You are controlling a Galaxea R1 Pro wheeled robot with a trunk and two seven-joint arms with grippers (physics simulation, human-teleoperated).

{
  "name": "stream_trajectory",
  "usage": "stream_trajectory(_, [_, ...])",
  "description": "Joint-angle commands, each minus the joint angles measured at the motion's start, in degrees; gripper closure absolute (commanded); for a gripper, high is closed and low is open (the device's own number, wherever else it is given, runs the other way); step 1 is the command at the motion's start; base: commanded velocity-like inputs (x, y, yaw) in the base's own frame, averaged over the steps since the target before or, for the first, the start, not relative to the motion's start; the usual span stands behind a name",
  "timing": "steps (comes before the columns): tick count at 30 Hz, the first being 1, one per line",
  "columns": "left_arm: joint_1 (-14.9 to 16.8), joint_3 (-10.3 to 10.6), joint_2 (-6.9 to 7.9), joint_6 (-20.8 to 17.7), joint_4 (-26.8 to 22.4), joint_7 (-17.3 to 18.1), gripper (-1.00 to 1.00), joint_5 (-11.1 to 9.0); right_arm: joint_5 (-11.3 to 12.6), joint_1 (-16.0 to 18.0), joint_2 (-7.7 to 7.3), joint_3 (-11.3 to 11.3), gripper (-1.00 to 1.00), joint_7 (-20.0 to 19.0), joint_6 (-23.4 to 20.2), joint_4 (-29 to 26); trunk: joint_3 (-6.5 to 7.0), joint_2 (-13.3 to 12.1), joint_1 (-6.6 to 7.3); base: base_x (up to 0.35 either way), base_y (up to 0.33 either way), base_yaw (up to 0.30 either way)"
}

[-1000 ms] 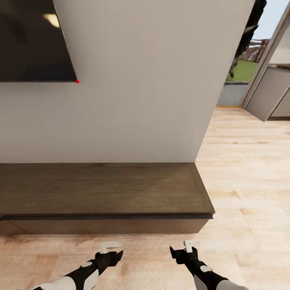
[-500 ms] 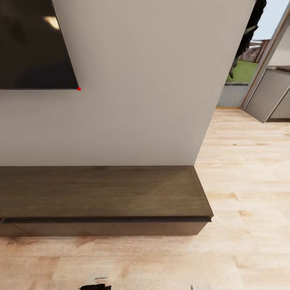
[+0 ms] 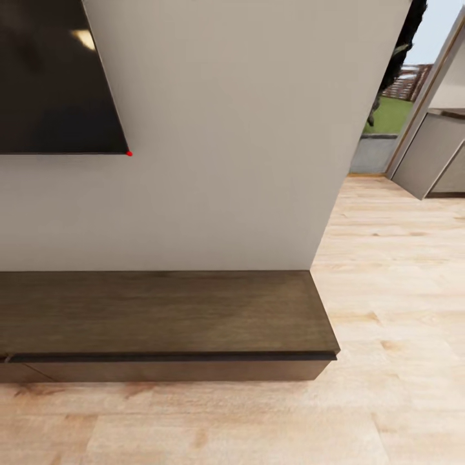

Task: Place each of the two pumpkins and all three candles from the living room inside a cabinet in the living room (use any cabinet), then make sure every cabinet is closed, and position the cauldron so it is next to a table in the living room.

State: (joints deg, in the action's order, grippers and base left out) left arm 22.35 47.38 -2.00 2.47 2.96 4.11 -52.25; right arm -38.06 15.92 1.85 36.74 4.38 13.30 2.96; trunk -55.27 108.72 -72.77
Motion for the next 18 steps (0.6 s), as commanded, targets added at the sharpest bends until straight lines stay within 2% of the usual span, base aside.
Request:
stream_trajectory(1, [-0.6,0.0,-0.1,-0.1,0.0,0.0,-1.0,0.0,0.0,-0.4,0.03,0.0,-1.0,0.0,0.0,0.3,0.19,-0.4,0.23,0.0,0.0,0.0])
stream_trajectory(4, [-1.4,0.0,-0.02,-0.3,0.1,-0.3,-1.0,0.0,0.0,-1.0,0.07,0.0,-1.0,0.0,0.0,0.4,0.73,-1.6,0.88,0.0,0.0,0.0])
stream_trajectory(6, [-3.1,0.0,0.13,-0.2,0.0,-0.4,-1.0,0.0,0.1,-1.2,-0.02,0.0,-1.0,0.0,0.1,0.2,1.09,-2.4,1.32,0.0,0.0,0.0])
stream_trajectory(14, [-3.7,-0.1,0.76,-0.2,0.1,-0.7,-1.0,-0.1,0.1,-1.2,-1.28,0.0,-1.0,0.0,0.5,-0.1,2.52,-5.6,3.08,0.0,0.0,0.0])
stream_trajectory(16, [-3.7,-0.2,0.96,-0.2,0.1,-1.7,-1.0,-0.2,0.2,-1.2,-1.26,0.0,-1.0,0.0,0.5,-0.1,2.88,-6.4,3.52,0.0,0.0,0.0])
stream_trajectory(18, [-3.7,-0.2,1.07,-0.2,0.1,-4.2,-1.0,-0.2,0.2,-1.2,-1.32,0.0,-1.0,0.0,0.5,-0.1,3.24,-7.2,3.96,0.0,0.0,0.0])
